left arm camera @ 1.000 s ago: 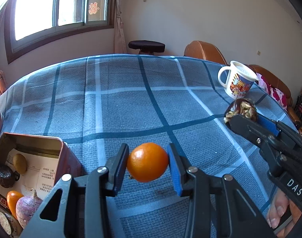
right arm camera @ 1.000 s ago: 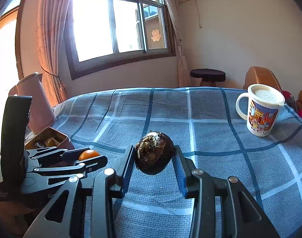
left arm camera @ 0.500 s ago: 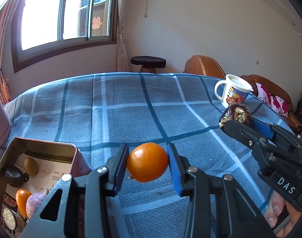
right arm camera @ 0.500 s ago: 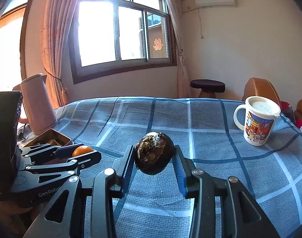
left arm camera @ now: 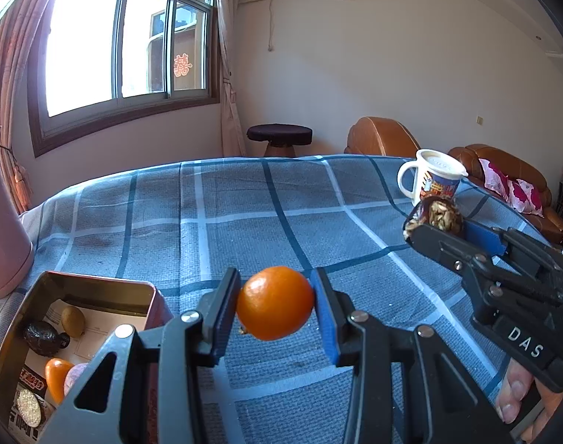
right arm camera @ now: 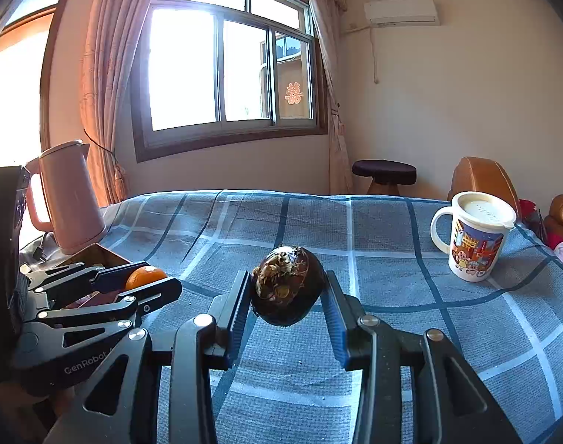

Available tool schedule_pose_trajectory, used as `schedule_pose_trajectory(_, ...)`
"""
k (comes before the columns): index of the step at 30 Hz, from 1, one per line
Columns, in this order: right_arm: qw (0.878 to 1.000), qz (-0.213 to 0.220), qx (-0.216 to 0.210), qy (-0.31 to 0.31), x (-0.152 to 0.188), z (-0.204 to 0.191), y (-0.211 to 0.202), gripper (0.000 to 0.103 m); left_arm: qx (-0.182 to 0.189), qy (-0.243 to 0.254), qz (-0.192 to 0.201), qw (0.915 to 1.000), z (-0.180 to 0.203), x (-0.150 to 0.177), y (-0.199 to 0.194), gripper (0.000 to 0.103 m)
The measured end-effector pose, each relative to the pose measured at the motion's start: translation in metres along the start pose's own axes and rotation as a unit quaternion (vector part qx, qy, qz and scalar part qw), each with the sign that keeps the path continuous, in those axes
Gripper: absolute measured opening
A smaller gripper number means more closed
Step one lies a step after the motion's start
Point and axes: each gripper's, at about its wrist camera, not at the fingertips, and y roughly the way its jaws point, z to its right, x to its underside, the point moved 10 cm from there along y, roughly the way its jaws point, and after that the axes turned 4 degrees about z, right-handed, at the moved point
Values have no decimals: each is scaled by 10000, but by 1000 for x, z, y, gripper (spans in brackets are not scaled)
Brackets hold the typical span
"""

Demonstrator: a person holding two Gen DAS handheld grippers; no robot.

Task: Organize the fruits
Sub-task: 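Carry the chocolate treat and small orange in both tools over the pink tin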

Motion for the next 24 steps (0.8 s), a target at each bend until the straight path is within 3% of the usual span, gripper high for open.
schedule_pose_trajectory(24,9996,260,-7,-133,-4,-6,-12,40,-133,174,416,9989,4,-5,-20,41)
